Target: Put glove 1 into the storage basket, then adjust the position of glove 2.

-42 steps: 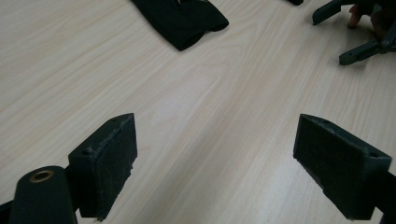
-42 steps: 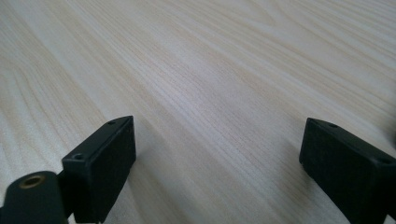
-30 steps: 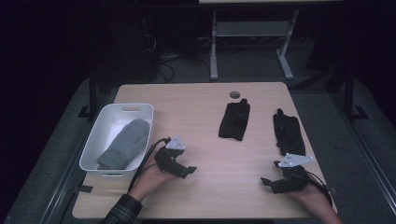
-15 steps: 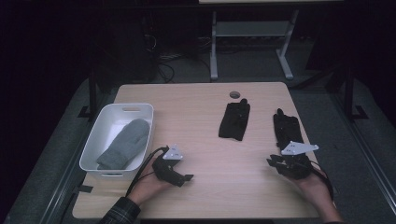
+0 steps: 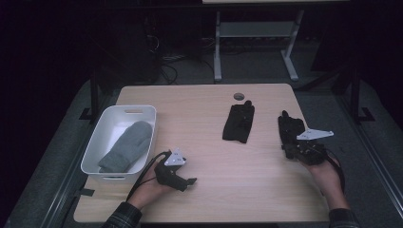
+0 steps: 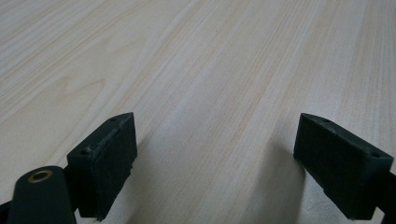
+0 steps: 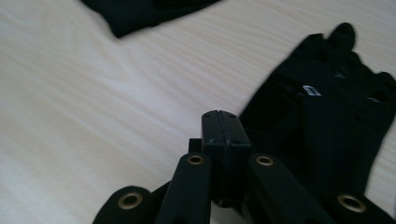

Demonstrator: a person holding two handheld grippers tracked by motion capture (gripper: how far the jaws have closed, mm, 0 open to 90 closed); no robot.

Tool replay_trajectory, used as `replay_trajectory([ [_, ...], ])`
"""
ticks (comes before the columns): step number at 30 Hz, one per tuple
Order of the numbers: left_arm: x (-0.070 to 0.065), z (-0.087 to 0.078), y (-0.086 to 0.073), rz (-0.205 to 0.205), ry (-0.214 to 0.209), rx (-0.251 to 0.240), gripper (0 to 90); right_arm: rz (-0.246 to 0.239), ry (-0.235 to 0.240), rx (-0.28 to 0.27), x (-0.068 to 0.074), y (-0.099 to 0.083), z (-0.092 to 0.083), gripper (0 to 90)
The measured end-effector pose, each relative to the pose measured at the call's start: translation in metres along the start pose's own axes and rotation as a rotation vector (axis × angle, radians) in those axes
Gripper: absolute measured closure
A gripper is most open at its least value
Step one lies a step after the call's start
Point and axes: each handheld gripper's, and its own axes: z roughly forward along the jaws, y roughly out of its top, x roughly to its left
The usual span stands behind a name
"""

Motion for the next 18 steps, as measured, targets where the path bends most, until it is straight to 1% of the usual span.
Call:
replay_trajectory([
  [1,0.000,0.000,0.000,0.000,0.000,0.000,12.3,0.006,-0.006,-0.001,-0.003,0.001,0.001,90.0],
  [2,0.000,0.000,0.000,0.001,0.000,0.000,12.2,0.016,-0.024,-0.003,-0.010,0.002,0.002,90.0],
  [5,0.000,0.000,0.000,0.001,0.001,0.000,12.2,0.031,-0.041,0.001,-0.018,0.003,0.005,90.0],
  [8,0.000,0.000,0.000,0.000,0.001,0.000,12.2,0.046,-0.048,0.007,-0.025,0.001,0.009,90.0],
  [12,0.000,0.000,0.000,0.001,0.000,0.003,12.2,0.059,-0.050,0.024,-0.030,-0.002,0.012,90.0],
  [18,0.000,0.000,0.000,-0.001,0.000,0.003,12.2,0.065,-0.051,0.055,-0.034,-0.007,0.018,90.0],
])
